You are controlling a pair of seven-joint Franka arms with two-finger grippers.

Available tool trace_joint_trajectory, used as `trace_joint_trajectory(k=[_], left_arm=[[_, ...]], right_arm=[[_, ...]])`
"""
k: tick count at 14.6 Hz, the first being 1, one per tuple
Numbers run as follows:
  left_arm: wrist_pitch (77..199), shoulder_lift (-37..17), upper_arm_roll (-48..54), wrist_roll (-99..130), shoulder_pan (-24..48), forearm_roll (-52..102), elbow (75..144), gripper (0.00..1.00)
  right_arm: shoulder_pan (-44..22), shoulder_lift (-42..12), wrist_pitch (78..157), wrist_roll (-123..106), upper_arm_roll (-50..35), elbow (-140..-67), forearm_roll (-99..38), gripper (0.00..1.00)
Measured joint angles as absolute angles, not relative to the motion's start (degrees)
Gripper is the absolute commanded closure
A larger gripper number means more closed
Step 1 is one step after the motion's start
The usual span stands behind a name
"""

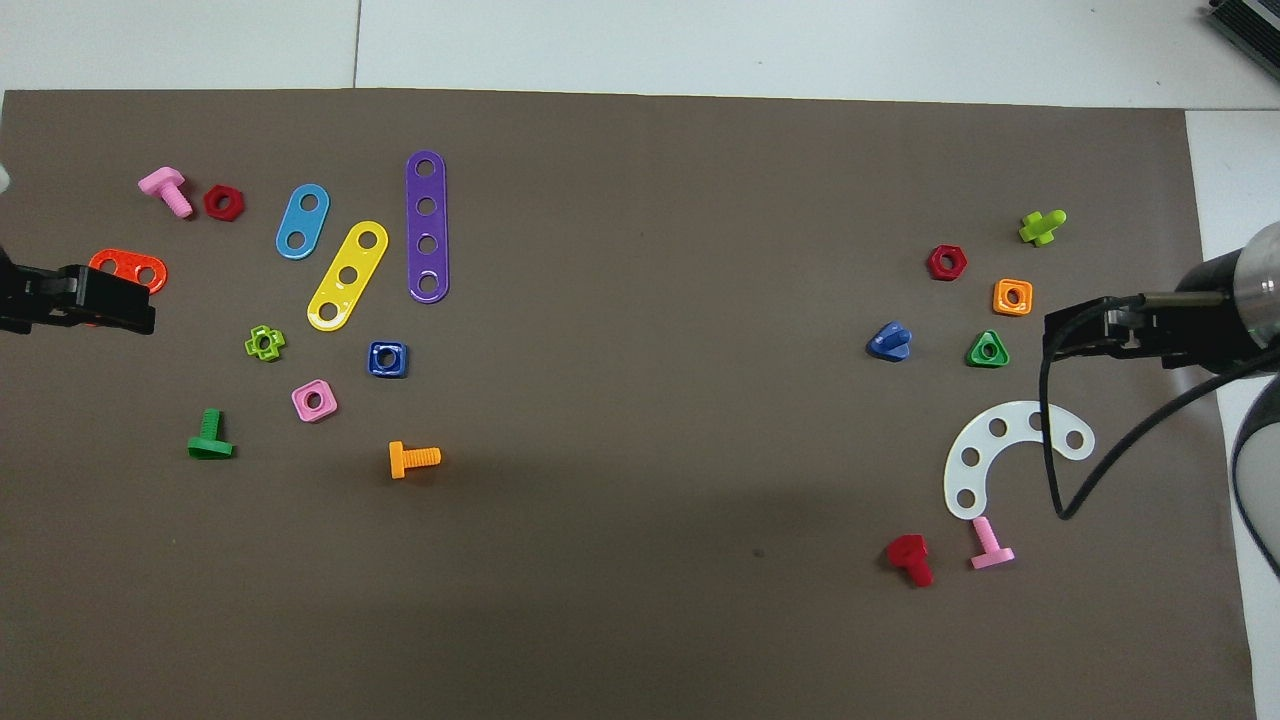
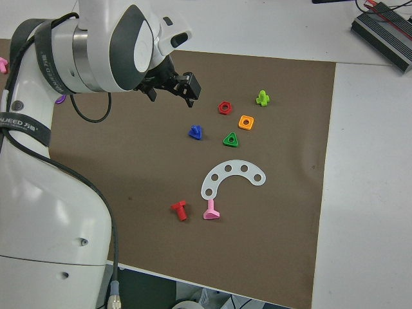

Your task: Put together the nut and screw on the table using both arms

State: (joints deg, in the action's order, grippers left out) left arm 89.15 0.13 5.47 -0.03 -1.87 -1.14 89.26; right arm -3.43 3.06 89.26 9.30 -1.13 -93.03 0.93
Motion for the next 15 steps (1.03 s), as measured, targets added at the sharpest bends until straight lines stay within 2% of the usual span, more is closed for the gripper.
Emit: trace_joint_trajectory(k=[7,10,15], left_arm=[[89.15,0.15,5.66,-0.03,-1.81,-1.14,89.33,0.00],[89.14,0.18,5.45,-0.03,-1.90,-1.16,89.40,0.00],[89.14,0.19,5.17,-0.03,-1.95,-1.16,89.43,0.00]], right_arm=[[-3.36,3.34,89.37,9.30,-0.97,-93.16,0.93,0.00],[-3.45,3.34,89.37,9.30,-1.36,-93.24,0.91,0.07],[-3.46,2.93,91.88,9.11,-1.47,-95.32,0.90,0.06]])
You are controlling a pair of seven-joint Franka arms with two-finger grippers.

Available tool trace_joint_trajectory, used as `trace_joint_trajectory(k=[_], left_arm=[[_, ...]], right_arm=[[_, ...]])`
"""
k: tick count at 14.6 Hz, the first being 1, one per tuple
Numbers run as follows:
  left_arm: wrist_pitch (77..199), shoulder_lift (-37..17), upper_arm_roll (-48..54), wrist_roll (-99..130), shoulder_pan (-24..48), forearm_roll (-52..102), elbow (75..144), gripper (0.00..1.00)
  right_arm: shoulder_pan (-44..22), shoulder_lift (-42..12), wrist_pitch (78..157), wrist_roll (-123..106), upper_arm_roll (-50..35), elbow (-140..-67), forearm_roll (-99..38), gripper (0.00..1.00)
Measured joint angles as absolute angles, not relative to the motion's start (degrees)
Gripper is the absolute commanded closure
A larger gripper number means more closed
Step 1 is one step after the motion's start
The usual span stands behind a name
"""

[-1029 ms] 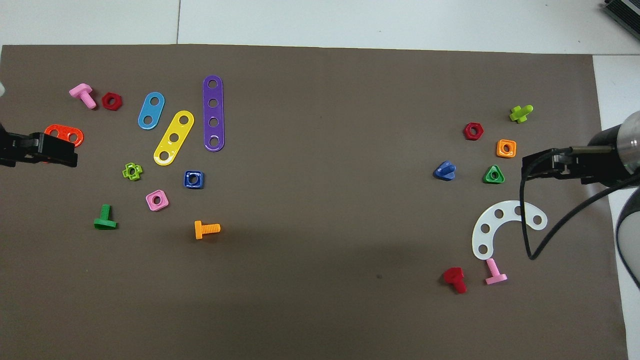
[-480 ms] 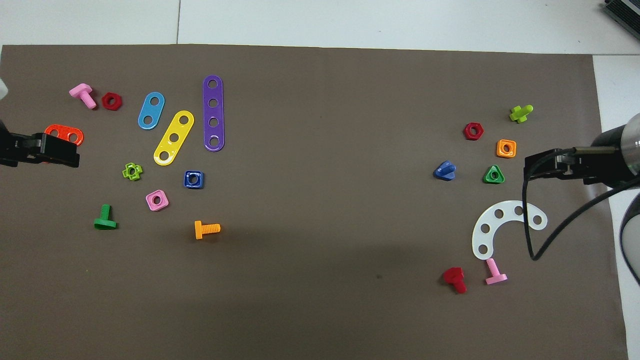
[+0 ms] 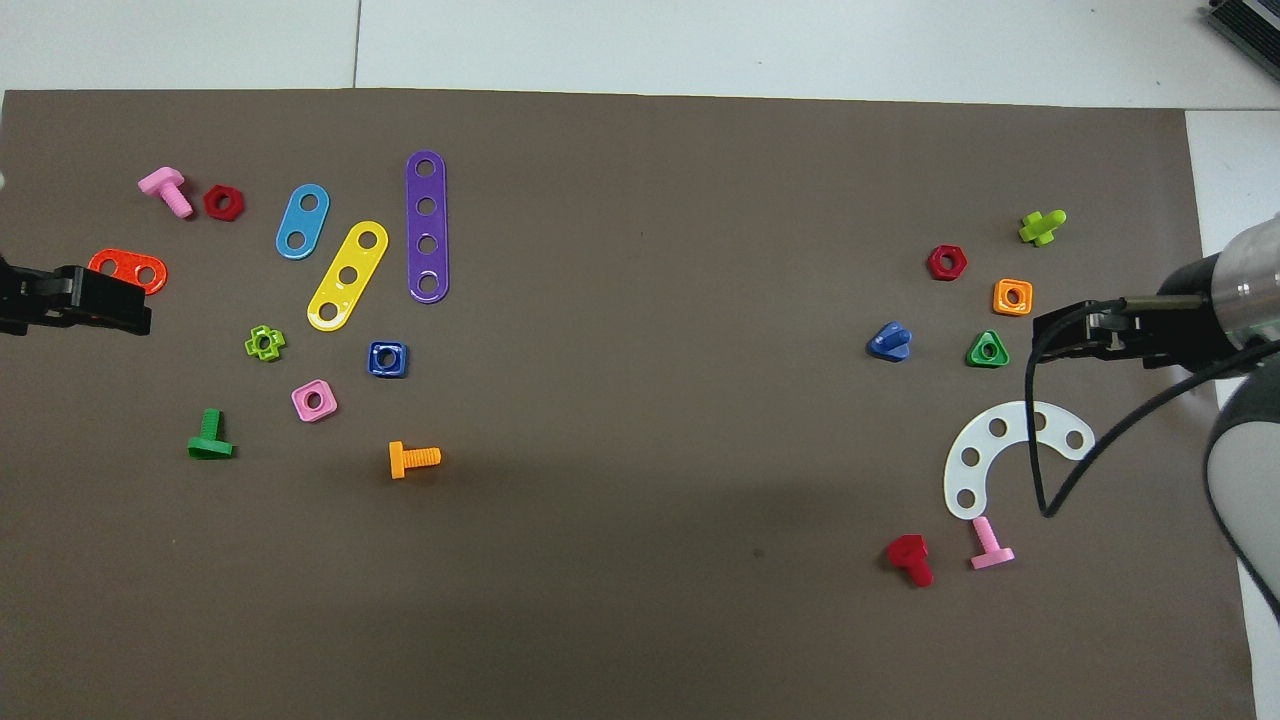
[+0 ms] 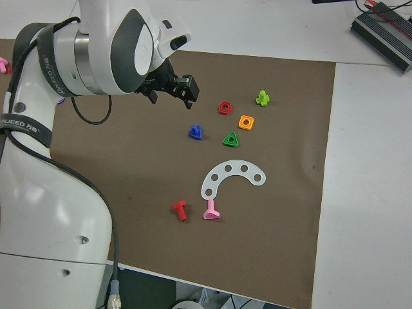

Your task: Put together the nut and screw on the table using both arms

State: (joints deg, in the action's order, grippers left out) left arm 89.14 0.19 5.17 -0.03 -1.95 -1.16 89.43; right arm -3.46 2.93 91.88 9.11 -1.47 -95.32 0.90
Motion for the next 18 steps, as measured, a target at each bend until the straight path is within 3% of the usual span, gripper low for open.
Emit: trace_joint_trajectory(k=[7,13,18], left_arm=[[91.24,0.93,5.42,-0.04,-1.84,-1.16,91.08,0.00],[101.57,2.83,5.54,-0.37,-1.81,-1.16,97.63,0.00],[103.73,2.62,5.98,0.25,0.50,-1.16,100.22,0.00]], right_arm=[[-3.46,1.25,106.87,9.11,-1.48,-105.56,0.89,0.07],[-3.50,-6.66,119.46,8.69,-1.48,-109.84,0.89,0.09],[-5.05,-12.64,131.56,8.64,-1.51,-113.98,0.89,0.19]])
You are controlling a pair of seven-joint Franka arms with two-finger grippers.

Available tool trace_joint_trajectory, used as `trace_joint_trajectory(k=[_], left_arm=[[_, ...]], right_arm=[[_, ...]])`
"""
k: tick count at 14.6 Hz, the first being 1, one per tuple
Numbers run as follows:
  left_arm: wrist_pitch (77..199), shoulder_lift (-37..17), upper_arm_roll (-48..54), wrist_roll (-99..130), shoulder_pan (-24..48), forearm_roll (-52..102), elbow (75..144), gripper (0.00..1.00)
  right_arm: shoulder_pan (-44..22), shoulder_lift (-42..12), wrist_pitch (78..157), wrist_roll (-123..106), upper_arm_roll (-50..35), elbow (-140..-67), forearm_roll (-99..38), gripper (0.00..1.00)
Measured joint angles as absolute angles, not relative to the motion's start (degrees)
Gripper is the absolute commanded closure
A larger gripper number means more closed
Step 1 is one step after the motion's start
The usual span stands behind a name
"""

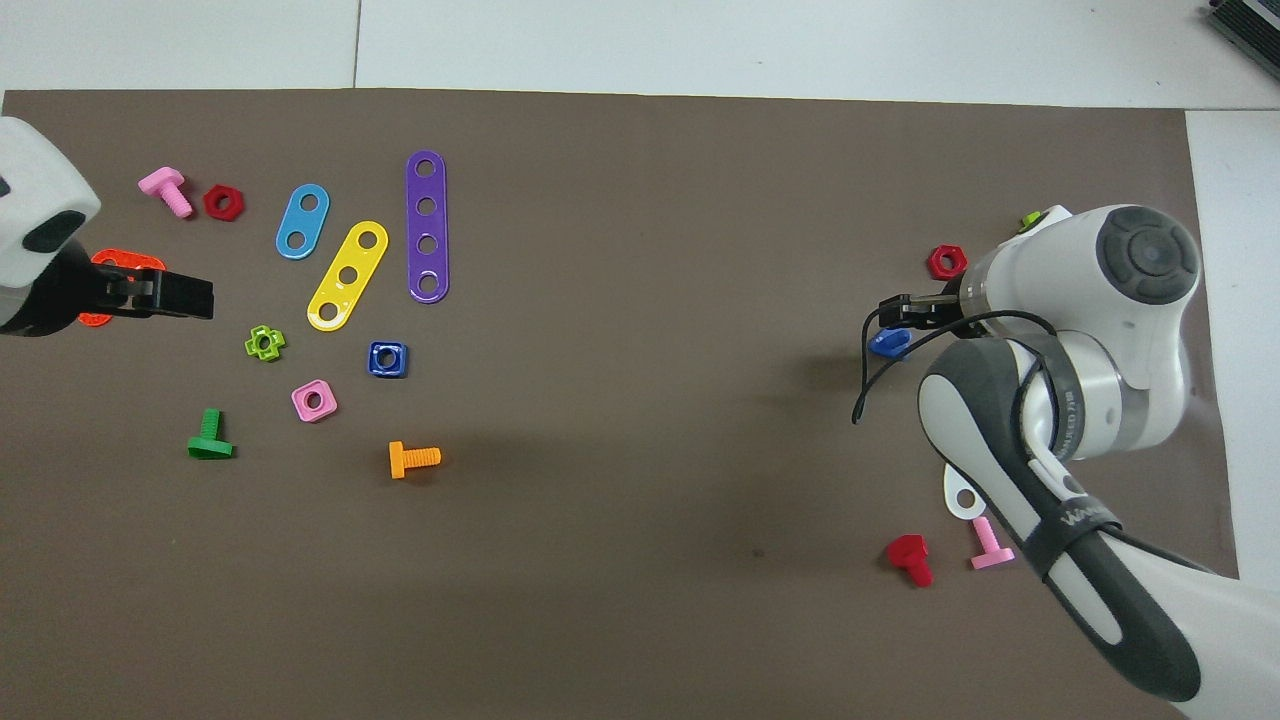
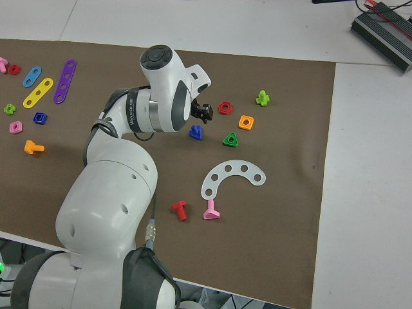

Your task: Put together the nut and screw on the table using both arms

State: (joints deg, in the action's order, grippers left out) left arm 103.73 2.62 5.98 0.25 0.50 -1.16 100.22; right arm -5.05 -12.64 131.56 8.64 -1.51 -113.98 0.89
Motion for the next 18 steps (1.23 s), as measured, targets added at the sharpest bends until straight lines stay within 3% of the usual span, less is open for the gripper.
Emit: trace_joint_trajectory(k=[3,6,8,13,14,18], left_arm=[[109.02,0.63,6.16,2.55,2.47,-1.15,104.63,0.00],[117.46,-2.67,6.20,3.57,3.01,-1.15,108.85,0.02],[125.23,-3.72,6.20,5.52,3.16,-1.15,113.12,0.01],[135.36,-4.82,6.20,6.17,3.98,-1.15,119.86,0.02],[136.35,-5.66,6.23,6.29,4.45,-1.15,120.12,0.02],[141.51,-11.51,6.28,6.97,6.37,-1.15,120.53,0.05]], right_arm=[[-5.78,-14.50,137.88,8.64,-1.51,-117.08,0.89,0.21],[-5.59,-14.86,142.06,8.09,-1.36,-120.87,0.89,0.30],[-5.64,-14.83,142.29,7.94,-1.31,-121.36,0.89,0.47],[-5.67,-14.56,142.35,7.94,-1.37,-121.31,0.89,0.75],[-5.67,-14.51,142.40,7.93,-1.37,-121.23,0.89,0.96],[-5.81,-13.92,142.55,7.96,-1.44,-120.09,0.89,1.00]])
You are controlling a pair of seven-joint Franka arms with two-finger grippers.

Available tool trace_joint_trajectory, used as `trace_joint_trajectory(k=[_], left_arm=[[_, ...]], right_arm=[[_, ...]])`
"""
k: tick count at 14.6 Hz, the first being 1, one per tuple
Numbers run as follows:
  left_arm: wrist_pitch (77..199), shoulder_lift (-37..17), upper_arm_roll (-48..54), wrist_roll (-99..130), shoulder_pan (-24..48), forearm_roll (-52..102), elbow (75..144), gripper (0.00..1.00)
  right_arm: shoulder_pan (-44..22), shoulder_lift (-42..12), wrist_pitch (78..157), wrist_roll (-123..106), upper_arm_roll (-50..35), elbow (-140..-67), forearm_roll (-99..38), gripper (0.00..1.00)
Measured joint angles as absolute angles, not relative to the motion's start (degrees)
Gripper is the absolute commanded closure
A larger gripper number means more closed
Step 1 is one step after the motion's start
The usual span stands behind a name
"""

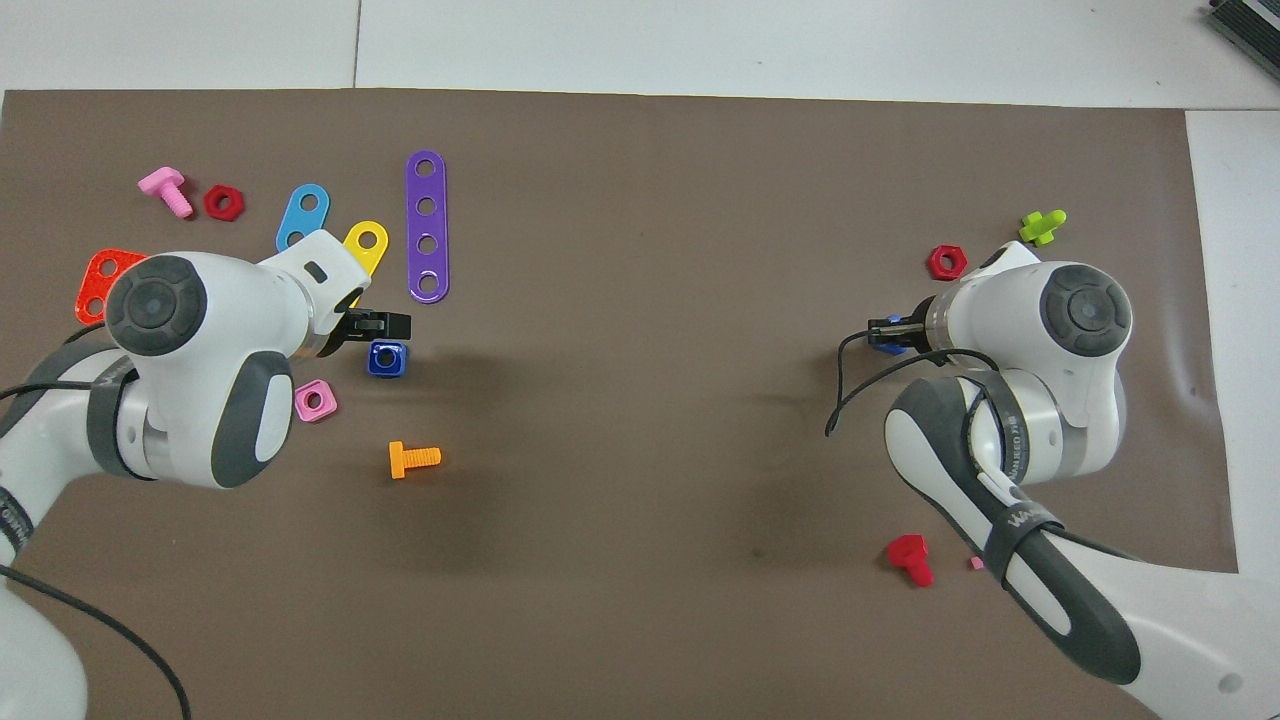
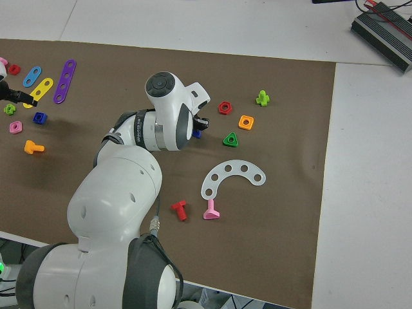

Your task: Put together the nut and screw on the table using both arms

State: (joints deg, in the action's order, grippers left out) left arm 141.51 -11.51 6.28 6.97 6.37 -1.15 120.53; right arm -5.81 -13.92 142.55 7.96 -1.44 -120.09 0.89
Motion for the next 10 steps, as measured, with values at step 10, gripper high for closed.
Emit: trace_joint_trajectory(k=[10], left_arm=[[139.60,-16.18,6.08,6.93,6.43,-1.15,120.34,0.19]], right_arm=[[-23.42,-14.45,142.55,28.07,-1.71,-114.91,0.89,1.00]])
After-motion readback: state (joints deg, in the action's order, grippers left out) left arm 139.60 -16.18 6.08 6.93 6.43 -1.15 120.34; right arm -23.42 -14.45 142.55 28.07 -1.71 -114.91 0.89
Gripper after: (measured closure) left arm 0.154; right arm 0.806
